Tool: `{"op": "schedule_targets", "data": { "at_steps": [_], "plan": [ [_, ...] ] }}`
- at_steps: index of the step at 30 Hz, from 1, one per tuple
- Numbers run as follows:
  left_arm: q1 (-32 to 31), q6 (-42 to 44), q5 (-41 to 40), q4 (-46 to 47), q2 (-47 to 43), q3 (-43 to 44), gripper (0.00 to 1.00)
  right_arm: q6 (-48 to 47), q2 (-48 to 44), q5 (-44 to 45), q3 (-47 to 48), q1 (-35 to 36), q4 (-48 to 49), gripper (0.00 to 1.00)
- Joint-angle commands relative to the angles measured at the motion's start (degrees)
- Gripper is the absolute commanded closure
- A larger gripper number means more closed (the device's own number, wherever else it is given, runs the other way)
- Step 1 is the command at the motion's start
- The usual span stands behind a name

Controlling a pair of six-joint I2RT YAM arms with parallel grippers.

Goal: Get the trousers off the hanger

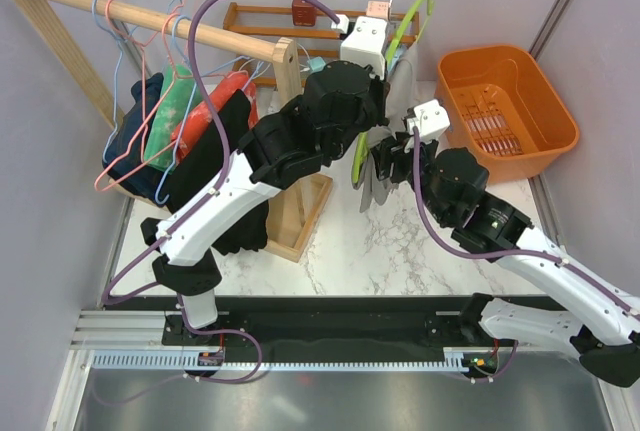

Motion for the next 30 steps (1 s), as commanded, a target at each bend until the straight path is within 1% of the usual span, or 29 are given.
{"op": "schedule_targets", "data": {
  "at_steps": [1,5,6,9,11,13,14,15,18,19,20,25,28,30],
  "plan": [
    [0.8,-4.0,0.5,6.0,-1.9,3.7,0.98,-0.8,-0.2,3.1,-0.4,1.2,5.3,0.37],
    [1.6,-6.8,0.4,5.8,-2.0,3.5,0.98,-0.8,-0.8,4.1,-1.7,1.8,6.0,0.30],
    [2.2,-7.4,1.3,5.8,-2.1,3.4,0.98,-0.7,-0.9,4.6,-1.9,1.9,6.2,0.27],
    [3.2,-9.9,3.0,5.0,-2.0,3.4,0.98,-0.7,-1.0,3.9,-2.3,2.4,7.3,0.26],
    [3.5,-11.1,3.7,4.2,-2.0,3.4,0.98,-0.9,-0.6,5.9,-2.4,3.5,7.5,0.26],
    [3.9,-11.6,4.3,3.6,-2.0,3.4,0.98,-0.9,-0.5,8.8,-2.7,3.6,8.4,0.29],
    [4.1,-11.7,4.4,3.4,-2.0,3.4,0.98,-0.9,-0.5,9.7,-2.6,3.7,9.2,0.34],
    [4.1,-11.8,4.4,3.3,-2.0,3.4,0.98,-0.9,-0.2,11.8,-2.1,3.7,9.6,0.36],
    [4.2,-12.3,4.5,2.8,-2.1,3.3,0.98,-0.9,0.8,14.2,-0.8,3.6,10.6,0.39],
    [4.3,-12.6,4.6,2.7,-2.2,3.2,0.98,-1.2,0.9,14.5,-0.8,3.7,10.7,0.39],
    [4.2,-12.7,4.7,2.7,-2.1,3.2,0.98,-1.2,1.2,14.7,-0.6,3.6,12.9,0.40],
    [4.4,-13.5,5.4,2.3,-2.1,3.3,0.98,-1.3,2.4,14.6,0.4,3.6,13.3,0.44],
    [4.4,-14.0,5.5,2.1,-2.1,2.9,0.98,-1.3,2.5,14.2,-0.1,3.7,14.3,0.48],
    [4.5,-14.1,5.9,2.1,-2.1,2.8,0.98,-0.6,2.9,13.6,0.2,3.6,14.5,0.53]
  ]
}}
